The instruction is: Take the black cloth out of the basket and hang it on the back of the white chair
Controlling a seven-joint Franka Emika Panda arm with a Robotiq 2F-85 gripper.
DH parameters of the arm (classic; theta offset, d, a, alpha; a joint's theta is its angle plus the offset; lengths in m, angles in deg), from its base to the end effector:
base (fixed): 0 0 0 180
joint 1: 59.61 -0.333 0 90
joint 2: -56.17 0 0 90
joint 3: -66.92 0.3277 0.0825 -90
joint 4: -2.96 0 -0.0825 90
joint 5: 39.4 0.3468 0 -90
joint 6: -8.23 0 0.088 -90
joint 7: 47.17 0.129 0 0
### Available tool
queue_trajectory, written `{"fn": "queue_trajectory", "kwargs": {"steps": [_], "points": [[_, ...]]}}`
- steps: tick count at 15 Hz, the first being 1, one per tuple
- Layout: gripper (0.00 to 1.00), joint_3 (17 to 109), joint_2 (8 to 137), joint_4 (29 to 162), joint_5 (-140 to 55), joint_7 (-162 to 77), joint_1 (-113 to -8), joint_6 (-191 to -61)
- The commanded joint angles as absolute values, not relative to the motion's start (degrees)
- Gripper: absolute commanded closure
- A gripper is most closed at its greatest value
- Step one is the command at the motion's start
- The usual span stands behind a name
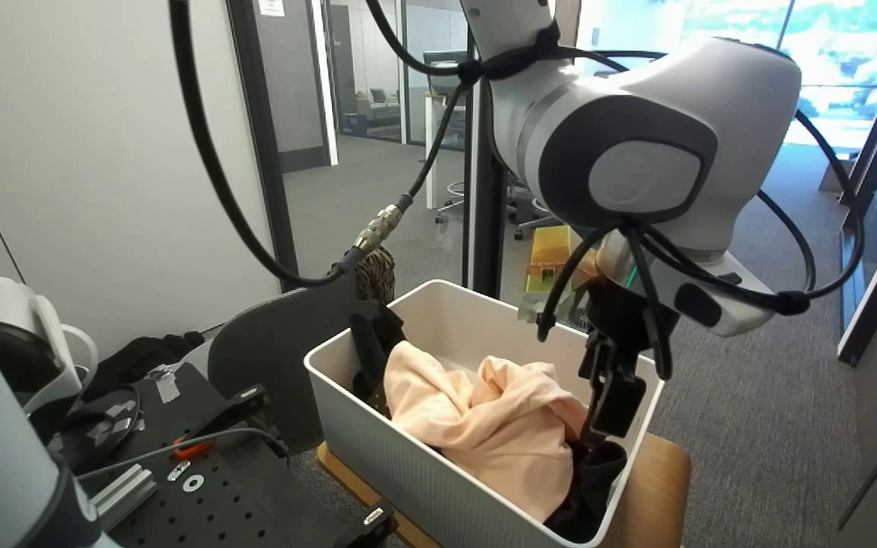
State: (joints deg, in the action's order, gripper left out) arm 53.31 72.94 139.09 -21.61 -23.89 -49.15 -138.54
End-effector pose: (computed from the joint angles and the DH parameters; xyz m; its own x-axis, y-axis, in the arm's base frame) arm 0.4362 -0.1993 0.2181 0.4625 -0.8782 -0.1220 -0.8861 -0.4624 -0.0306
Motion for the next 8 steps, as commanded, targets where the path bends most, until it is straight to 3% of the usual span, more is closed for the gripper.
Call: {"fn": "queue_trajectory", "kwargs": {"steps": [1, 8], "points": [[0.0, 51.4, 74.0, 140.3, -23.4, -17.4, -50.2, -141.4], [0.0, 50.0, 76.7, 140.2, -24.7, -13.5, -51.0, -142.1]]}}
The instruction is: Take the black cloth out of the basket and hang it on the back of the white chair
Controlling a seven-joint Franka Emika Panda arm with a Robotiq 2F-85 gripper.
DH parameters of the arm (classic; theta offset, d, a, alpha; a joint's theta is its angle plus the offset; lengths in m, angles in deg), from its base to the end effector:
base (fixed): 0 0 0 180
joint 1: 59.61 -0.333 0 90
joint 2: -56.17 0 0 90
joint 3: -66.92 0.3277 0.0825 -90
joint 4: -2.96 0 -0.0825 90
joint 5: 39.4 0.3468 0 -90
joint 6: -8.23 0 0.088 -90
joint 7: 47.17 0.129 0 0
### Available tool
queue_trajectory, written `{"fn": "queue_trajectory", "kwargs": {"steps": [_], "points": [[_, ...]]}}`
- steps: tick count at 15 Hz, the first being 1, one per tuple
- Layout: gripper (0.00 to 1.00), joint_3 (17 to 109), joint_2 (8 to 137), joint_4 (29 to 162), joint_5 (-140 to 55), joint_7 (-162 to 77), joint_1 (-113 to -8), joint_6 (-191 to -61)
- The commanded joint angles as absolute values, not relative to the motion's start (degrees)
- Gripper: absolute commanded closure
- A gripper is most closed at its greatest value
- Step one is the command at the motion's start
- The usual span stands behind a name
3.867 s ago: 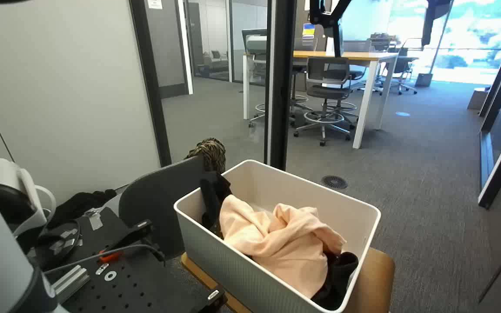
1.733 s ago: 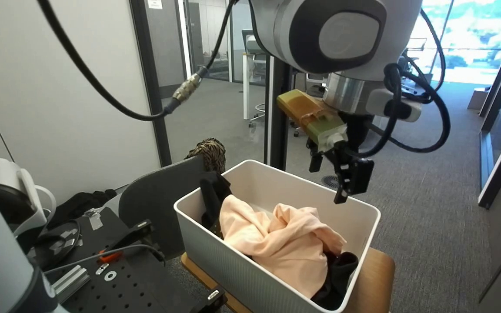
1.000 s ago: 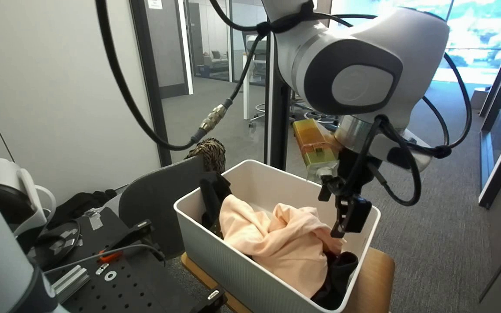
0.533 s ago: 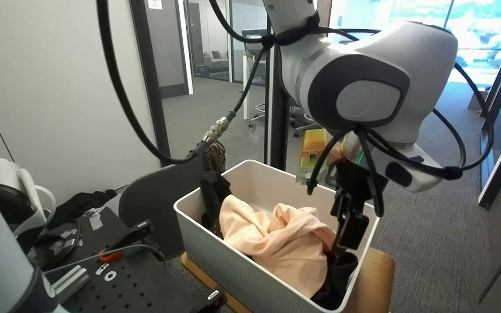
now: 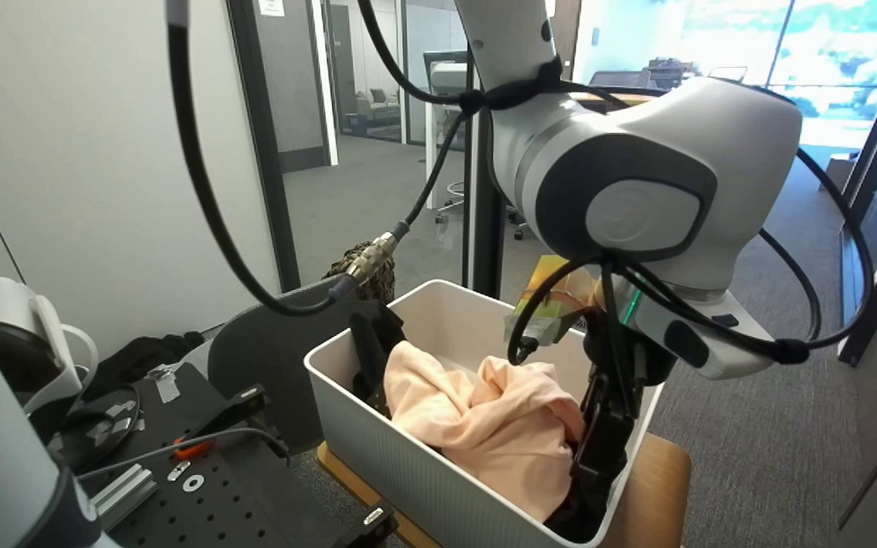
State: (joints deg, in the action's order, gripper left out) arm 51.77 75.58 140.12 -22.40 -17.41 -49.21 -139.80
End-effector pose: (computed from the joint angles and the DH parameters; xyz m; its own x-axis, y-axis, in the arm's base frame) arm 0.4206 -0.2090 0.1943 0.3395 -0.9314 -0.1311 -0.9375 -0.3464 0.0339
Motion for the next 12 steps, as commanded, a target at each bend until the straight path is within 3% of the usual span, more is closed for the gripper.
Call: {"fn": "queue_trajectory", "kwargs": {"steps": [1, 12], "points": [[0.0, 49.4, 77.2, 140.1, -25.5, -12.5, -51.4, -142.5], [0.0, 49.2, 85.1, 136.0, -29.0, -10.4, -53.4, -147.7]]}}
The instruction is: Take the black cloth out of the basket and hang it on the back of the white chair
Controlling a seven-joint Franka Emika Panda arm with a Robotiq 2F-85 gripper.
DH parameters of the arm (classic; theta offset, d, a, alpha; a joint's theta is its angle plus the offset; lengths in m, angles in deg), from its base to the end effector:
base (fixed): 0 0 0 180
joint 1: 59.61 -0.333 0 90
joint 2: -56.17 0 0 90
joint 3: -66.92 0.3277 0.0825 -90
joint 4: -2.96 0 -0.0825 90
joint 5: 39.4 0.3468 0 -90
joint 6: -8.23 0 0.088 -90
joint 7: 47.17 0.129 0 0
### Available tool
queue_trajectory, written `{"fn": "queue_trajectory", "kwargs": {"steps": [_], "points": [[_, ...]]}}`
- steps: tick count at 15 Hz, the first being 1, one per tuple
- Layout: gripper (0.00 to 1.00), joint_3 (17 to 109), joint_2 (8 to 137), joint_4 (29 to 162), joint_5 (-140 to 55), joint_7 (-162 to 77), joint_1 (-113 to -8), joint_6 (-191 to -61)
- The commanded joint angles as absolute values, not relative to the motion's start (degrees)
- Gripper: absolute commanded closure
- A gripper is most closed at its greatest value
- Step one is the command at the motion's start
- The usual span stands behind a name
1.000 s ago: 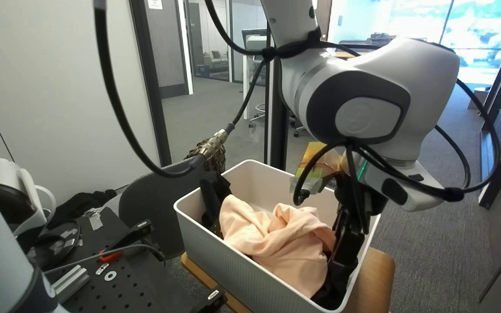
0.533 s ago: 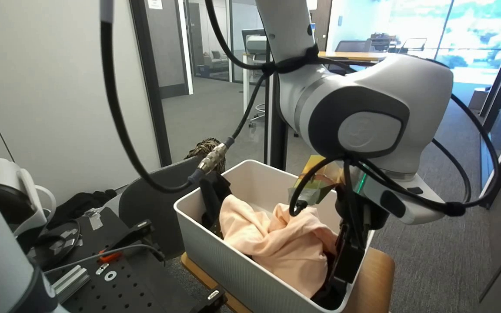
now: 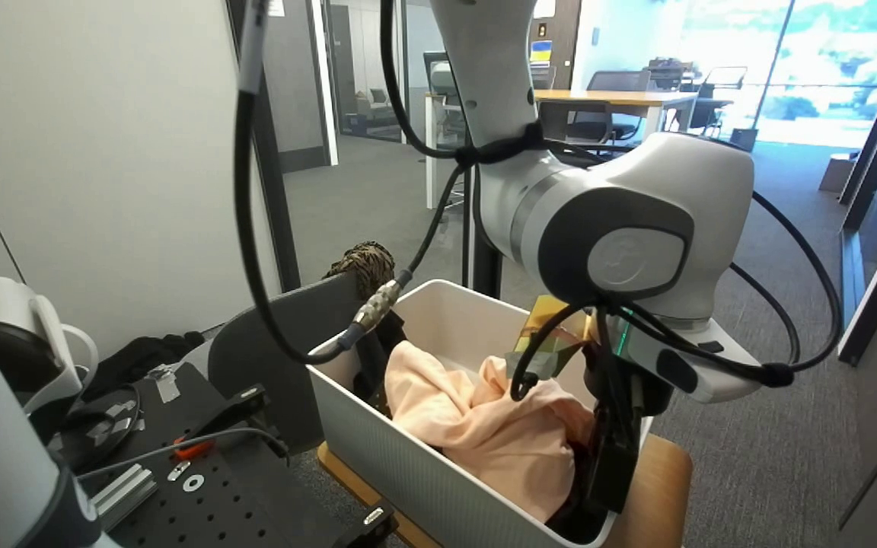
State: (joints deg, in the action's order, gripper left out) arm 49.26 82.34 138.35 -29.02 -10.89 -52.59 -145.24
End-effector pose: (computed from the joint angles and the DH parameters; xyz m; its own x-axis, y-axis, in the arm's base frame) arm 0.4300 -0.2119 0.1587 0.3514 -0.9353 -0.0415 -0.9276 -0.3538 0.1197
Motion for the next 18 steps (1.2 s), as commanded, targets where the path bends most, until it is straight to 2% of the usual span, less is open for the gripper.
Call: {"fn": "queue_trajectory", "kwargs": {"steps": [1, 6, 12, 18], "points": [[0.0, 49.3, 85.4, 135.7, -29.0, -10.5, -53.5, -147.9], [0.0, 50.8, 86.5, 133.7, -27.8, -12.0, -52.8, -147.3], [0.0, 46.3, 83.3, 129.1, -34.7, -0.8, -59.2, -130.4], [0.0, 49.6, 86.8, 124.9, -32.8, -0.6, -55.3, -124.4]]}}
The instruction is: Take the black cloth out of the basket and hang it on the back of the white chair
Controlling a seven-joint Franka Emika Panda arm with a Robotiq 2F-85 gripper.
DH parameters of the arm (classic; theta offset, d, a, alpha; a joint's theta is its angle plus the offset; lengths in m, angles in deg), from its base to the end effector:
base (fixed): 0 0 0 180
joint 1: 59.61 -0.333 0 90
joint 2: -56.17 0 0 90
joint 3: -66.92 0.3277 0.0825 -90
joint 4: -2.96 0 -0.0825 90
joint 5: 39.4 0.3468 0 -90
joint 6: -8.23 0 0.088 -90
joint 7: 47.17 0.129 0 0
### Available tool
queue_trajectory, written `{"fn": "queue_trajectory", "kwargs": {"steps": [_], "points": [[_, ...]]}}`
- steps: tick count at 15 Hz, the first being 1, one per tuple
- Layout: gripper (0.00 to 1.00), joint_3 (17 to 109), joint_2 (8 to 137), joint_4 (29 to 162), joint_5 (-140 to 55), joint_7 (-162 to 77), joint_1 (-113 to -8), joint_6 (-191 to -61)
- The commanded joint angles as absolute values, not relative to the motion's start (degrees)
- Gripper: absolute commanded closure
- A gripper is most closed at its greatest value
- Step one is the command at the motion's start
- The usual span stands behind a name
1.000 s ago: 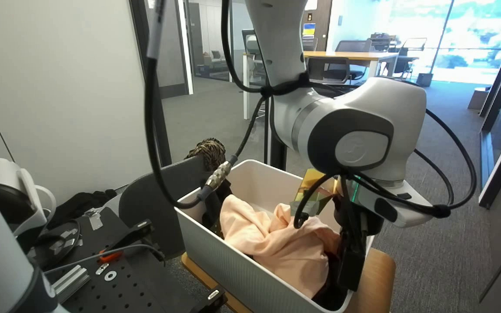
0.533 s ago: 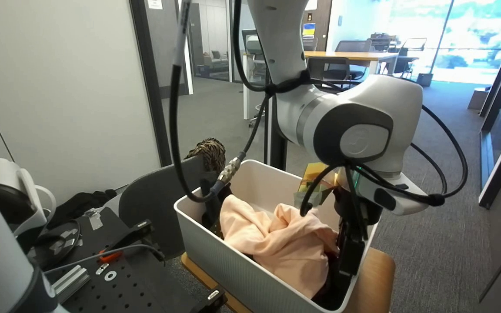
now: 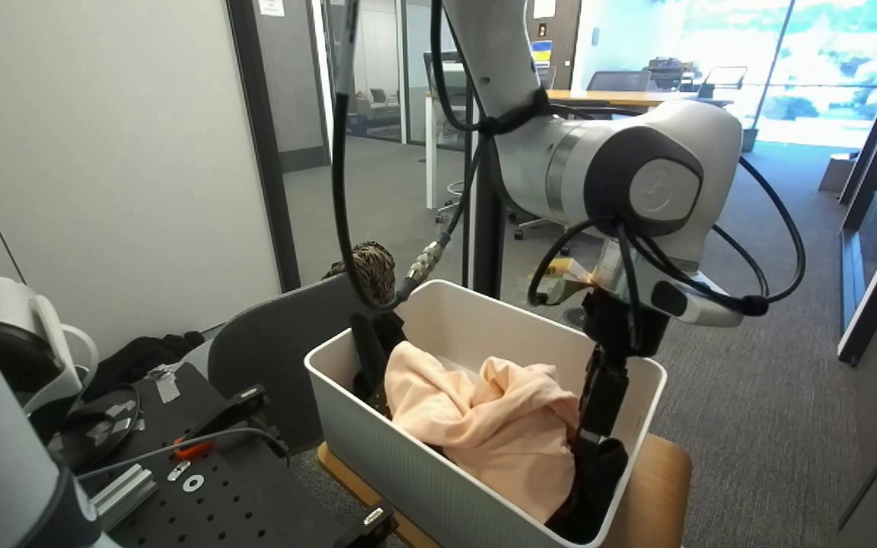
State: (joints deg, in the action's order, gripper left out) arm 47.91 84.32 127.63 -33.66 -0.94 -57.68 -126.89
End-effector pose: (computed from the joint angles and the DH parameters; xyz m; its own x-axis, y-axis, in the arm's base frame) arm 0.4735 -0.1842 0.1757 0.3098 -0.9444 -0.1101 -0.9058 -0.3284 0.2678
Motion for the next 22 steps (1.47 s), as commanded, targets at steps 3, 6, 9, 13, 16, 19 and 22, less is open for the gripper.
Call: {"fn": "queue_trajectory", "kwargs": {"steps": [3, 6, 9, 13, 16, 19, 22], "points": [[0.0, 50.1, 89.8, 124.1, -32.2, -0.5, -53.9, -125.3], [0.0, 50.5, 92.4, 123.5, -31.9, -0.6, -53.2, -127.1], [0.0, 50.6, 94.2, 122.3, -31.9, -0.8, -53.1, -127.9], [0.28, 50.8, 95.2, 121.2, -32.0, -1.0, -53.3, -128.1], [0.51, 51.2, 95.4, 120.6, -31.8, -1.3, -53.2, -128.4], [0.73, 51.5, 95.4, 120.2, -31.7, -1.5, -53.2, -129.0], [0.89, 52.1, 95.3, 120.2, -31.4, -2.3, -52.9, -130.3]]}}
